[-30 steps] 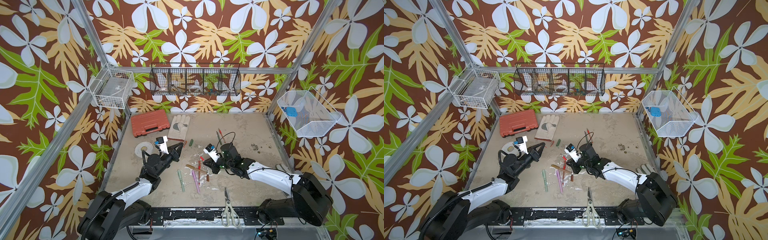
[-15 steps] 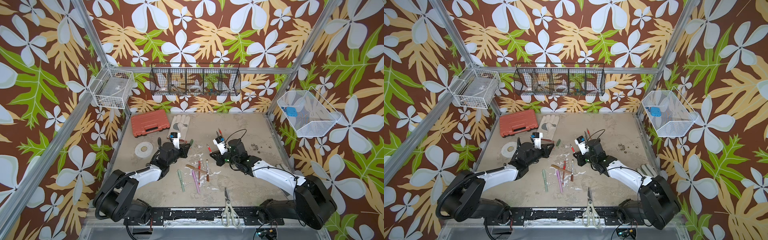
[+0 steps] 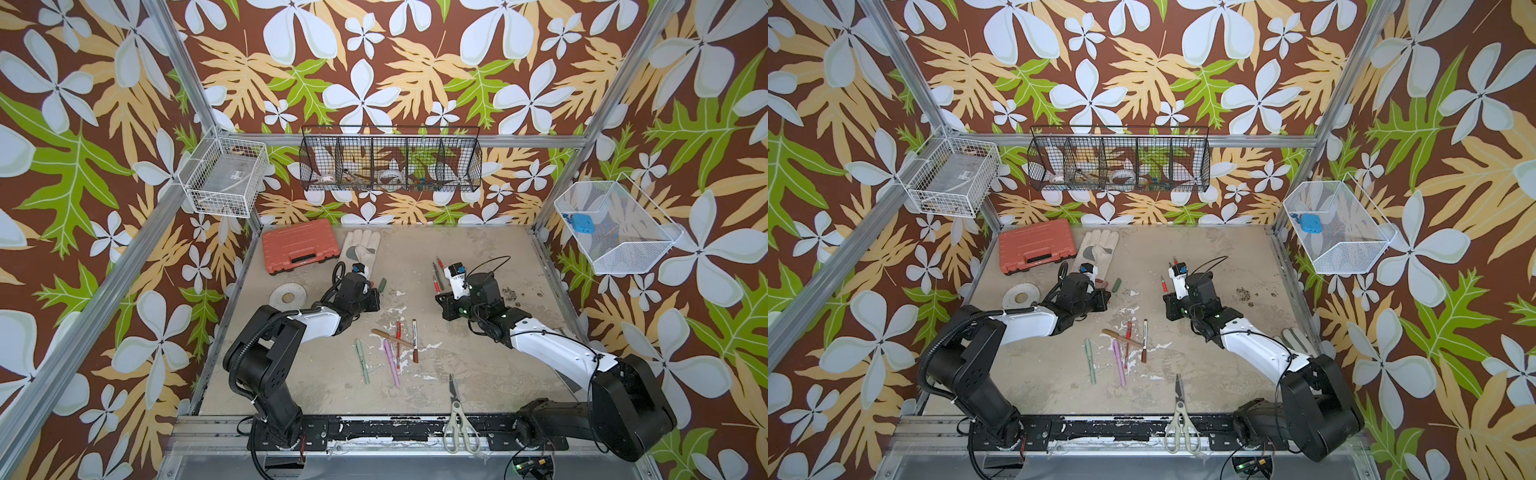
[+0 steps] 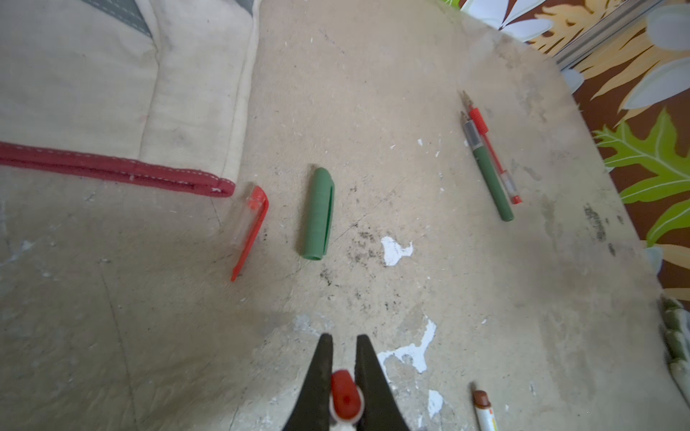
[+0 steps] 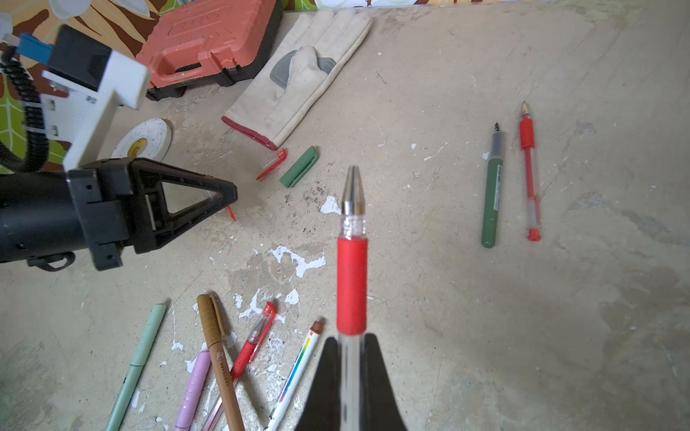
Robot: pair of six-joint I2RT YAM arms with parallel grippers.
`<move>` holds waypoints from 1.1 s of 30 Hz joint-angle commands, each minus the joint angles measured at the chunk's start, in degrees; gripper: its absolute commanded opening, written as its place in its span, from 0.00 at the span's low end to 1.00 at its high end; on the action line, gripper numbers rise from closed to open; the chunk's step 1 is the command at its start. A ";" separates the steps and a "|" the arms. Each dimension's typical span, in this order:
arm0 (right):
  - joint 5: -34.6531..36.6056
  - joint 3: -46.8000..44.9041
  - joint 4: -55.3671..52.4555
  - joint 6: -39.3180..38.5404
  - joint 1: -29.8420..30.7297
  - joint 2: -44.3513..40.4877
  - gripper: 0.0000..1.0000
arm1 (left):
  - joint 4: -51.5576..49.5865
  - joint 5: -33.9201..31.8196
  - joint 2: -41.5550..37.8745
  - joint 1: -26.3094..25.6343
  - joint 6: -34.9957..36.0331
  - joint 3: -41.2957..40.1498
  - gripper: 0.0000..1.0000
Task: Remove pen caps from pens
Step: Place the pen cap at the center of the table.
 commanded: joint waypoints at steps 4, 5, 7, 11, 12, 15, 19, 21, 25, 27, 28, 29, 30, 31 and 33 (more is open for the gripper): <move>0.14 -0.26 0.11 -0.01 -0.26 -0.25 0.00 | -2.51 -1.79 2.63 -0.01 1.43 2.15 0.00; -0.03 -0.27 0.10 0.07 -0.29 -0.20 0.00 | -2.65 -2.08 3.10 -0.10 1.51 2.46 0.00; -0.10 -0.26 0.11 0.00 -0.31 -0.33 0.00 | -2.67 -2.72 3.62 -0.09 1.65 2.73 0.00; 0.69 -0.03 -0.22 -0.05 -0.54 -0.29 0.00 | -3.00 -3.67 4.99 0.00 2.11 3.78 0.00; 0.72 0.11 -0.39 0.08 -0.79 -0.17 0.00 | -3.20 -3.67 5.41 0.00 2.13 4.08 0.00; -0.19 0.11 -0.26 0.47 -1.86 0.03 0.00 | -3.65 -3.82 6.18 0.00 2.54 4.88 0.00; -0.69 -0.29 0.01 0.63 -2.42 -0.13 0.00 | -4.06 -4.13 7.18 0.00 2.92 5.46 0.00; -0.69 -0.34 0.01 0.66 -2.39 -0.33 0.00 | -3.93 -4.01 7.66 0.01 2.97 5.67 0.00; -0.69 -0.52 0.07 0.52 -2.49 -0.60 0.00 | -4.08 -4.03 8.59 0.09 3.03 6.20 0.00; -1.26 -0.64 0.31 0.44 -2.46 -0.59 0.00 | -4.41 -4.02 9.06 0.18 3.19 6.50 0.02; -1.71 -0.56 0.45 0.39 -2.44 -0.47 0.00 | -4.53 -3.99 9.22 0.23 3.27 6.60 0.03; -2.39 -0.58 0.62 0.30 -2.51 -0.27 0.00 | -4.54 -4.06 9.42 0.34 3.27 6.69 0.05; -2.79 -0.58 0.79 0.34 -2.49 -0.16 0.00 | -4.59 -4.04 9.49 0.41 3.27 6.69 0.06; -3.01 -0.59 0.93 0.36 -2.50 0.00 0.00 | -4.57 -4.10 9.50 0.44 3.27 6.69 0.08; -3.24 -0.59 0.97 0.34 -2.50 0.11 0.00 | -4.54 -4.21 9.41 0.59 3.32 6.60 0.10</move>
